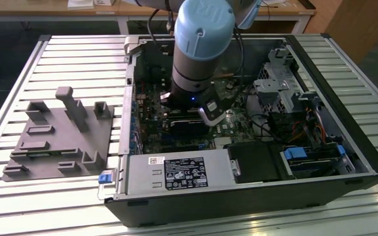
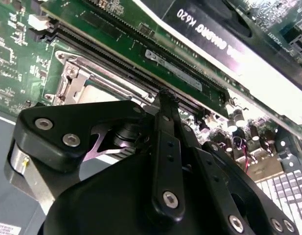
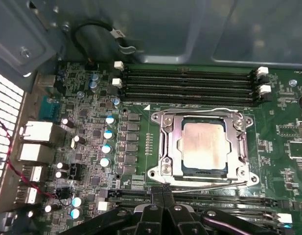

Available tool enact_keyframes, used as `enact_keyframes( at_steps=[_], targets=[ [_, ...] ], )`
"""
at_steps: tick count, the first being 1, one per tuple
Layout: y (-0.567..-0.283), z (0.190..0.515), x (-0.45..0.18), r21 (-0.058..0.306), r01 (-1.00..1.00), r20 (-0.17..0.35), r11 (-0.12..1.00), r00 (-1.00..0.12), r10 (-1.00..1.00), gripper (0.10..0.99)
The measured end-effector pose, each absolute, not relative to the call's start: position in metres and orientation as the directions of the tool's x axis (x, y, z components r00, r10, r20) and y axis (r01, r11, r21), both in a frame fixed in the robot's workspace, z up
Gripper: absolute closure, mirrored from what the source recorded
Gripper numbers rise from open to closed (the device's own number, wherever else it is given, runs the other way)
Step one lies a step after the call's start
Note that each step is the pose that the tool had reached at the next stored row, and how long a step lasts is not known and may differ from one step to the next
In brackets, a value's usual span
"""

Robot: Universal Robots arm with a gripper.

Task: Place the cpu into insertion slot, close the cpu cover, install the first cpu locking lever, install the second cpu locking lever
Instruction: 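Install the second cpu locking lever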

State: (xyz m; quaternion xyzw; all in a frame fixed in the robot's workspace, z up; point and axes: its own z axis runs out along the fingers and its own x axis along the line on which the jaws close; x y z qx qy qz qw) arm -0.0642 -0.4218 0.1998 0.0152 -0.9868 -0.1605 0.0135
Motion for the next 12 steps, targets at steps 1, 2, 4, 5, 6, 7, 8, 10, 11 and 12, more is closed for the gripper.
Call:
enact_keyframes(
  at_steps=[1,2,4,5,6,7,8,10,11,12],
  targets=[
    [-0.4218,0.1986,-0.0642,0.318,-0.024,0.022,0.948,-0.999,-0.033,0.98],
    [-0.4219,0.1981,-0.0644,0.321,-0.023,0.022,0.947,-0.999,-0.032,0.98],
    [-0.4218,0.1974,-0.0647,0.332,-0.021,0.021,0.943,-0.999,-0.029,0.98],
    [-0.4218,0.1969,-0.0648,0.335,-0.019,0.021,0.942,-0.999,-0.028,0.98],
    [-0.4217,0.1961,-0.0649,0.336,-0.019,0.021,0.942,-0.999,-0.027,0.98],
    [-0.4217,0.1954,-0.065,0.336,-0.018,0.021,0.942,-0.999,-0.027,0.98],
    [-0.4218,0.1947,-0.0653,0.336,-0.018,0.021,0.942,-0.999,-0.026,0.98],
    [-0.4218,0.1937,-0.0662,0.337,-0.018,0.021,0.941,-0.999,-0.026,0.98],
    [-0.4218,0.1931,-0.0664,0.338,-0.018,0.021,0.941,-0.999,-0.026,0.98],
    [-0.4218,0.1923,-0.0664,0.339,-0.018,0.021,0.941,-0.999,-0.026,0.98]
  ],
)
